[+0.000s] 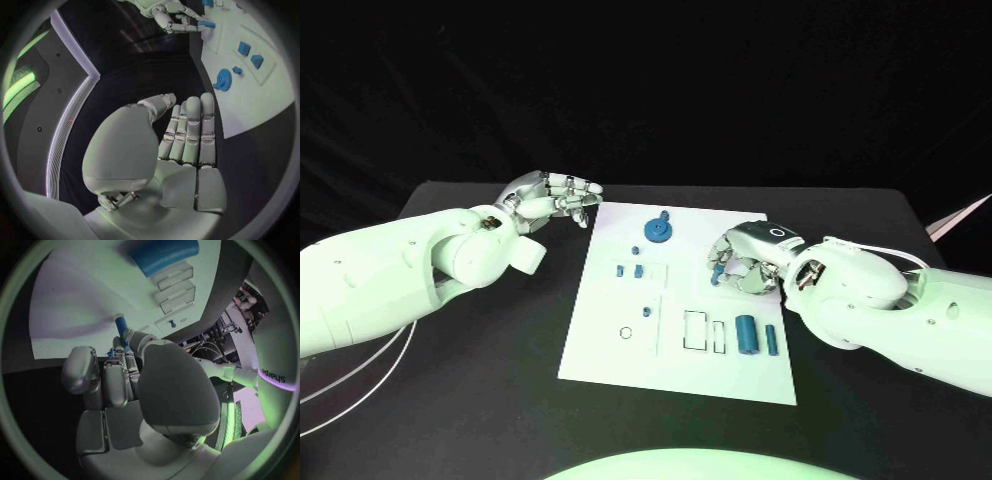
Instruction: Assemble the parts on the task board
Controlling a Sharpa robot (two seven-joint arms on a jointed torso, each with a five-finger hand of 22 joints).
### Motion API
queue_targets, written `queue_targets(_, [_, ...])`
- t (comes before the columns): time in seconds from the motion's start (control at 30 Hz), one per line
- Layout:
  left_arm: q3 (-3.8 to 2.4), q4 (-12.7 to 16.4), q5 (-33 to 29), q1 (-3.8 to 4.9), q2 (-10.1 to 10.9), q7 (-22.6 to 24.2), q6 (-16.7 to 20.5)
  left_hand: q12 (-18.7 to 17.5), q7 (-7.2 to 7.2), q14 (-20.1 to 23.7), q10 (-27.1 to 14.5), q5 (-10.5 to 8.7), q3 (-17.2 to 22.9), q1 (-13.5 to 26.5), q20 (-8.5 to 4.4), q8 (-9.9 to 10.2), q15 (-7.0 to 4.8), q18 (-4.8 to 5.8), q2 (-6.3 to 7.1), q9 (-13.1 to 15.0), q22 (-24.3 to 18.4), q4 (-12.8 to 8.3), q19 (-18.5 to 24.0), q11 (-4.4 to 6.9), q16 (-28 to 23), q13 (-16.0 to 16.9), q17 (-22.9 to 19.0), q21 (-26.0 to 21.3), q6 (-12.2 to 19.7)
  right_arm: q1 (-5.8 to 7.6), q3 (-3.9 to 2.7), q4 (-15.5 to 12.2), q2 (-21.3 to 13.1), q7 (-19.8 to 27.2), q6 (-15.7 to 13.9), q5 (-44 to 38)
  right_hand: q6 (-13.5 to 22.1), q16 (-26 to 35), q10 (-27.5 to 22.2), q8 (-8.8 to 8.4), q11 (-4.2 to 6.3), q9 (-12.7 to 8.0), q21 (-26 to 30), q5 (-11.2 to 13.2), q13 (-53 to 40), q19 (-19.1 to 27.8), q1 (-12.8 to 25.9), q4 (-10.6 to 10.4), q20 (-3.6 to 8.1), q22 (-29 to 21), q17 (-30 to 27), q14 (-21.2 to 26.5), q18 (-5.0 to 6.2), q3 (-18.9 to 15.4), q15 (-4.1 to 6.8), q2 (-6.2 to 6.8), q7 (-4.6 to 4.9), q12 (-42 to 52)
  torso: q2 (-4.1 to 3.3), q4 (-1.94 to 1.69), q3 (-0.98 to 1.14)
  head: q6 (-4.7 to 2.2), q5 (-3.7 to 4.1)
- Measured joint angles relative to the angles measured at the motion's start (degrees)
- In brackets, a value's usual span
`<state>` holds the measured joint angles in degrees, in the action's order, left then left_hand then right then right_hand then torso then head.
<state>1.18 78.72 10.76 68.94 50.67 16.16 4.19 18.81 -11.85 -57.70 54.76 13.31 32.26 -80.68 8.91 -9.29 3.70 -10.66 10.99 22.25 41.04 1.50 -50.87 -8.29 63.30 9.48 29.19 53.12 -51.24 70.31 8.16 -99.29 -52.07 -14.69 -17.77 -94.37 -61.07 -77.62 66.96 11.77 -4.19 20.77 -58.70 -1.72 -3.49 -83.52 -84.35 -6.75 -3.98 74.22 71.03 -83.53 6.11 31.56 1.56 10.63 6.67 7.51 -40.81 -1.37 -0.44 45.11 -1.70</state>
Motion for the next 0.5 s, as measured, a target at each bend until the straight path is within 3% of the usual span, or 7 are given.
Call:
queue_targets(0.23, [0.0, -0.28, 0.0, 0.0, -0.16, 0.03, 0.04, 0.0, 0.0, 0.0, 0.0, 0.0, 0.0, 0.0, 0.0, 0.0, 0.0, 0.0, 0.0, 0.0, 0.0, 0.0, 0.0, 0.0, 0.0, 0.0, 0.0, 0.0, 0.0, 1.84, -0.26, -3.11, -0.98, -0.11, -0.37, 1.65, 0.18, -0.01, 0.0, 0.0, 0.0, 0.03, 0.0, 0.0, 0.08, 0.0, 0.0, 0.47, 0.0, 0.0, 0.0, 0.0, 0.01, 0.47, 0.0, 0.0, 0.14, -0.55, 0.02, 0.03, 0.0, -0.23, -0.02])
queue_targets(0.5, [0.0, -0.41, -0.04, 0.0, -0.6, 0.07, 0.0, 0.0, 0.0, 0.0, 0.0, 0.0, 0.0, 0.0, 0.0, 0.0, 0.0, 0.0, 0.0, 0.0, 0.0, 0.0, 0.0, 0.0, 0.0, 0.0, 0.0, 0.0, 0.0, 2.09, -0.32, -5.55, 2.02, 1.19, -2.2, 2.78, 0.18, -0.09, 0.5, 0.63, -0.09, 0.12, -0.03, 0.0, 0.05, 0.0, 1.21, 1.17, 0.0, 0.0, 0.0, 0.0, 0.0, 1.17, 0.0, 0.33, 0.14, -0.55, 0.02, 0.02, 0.0, -0.46, -0.3])
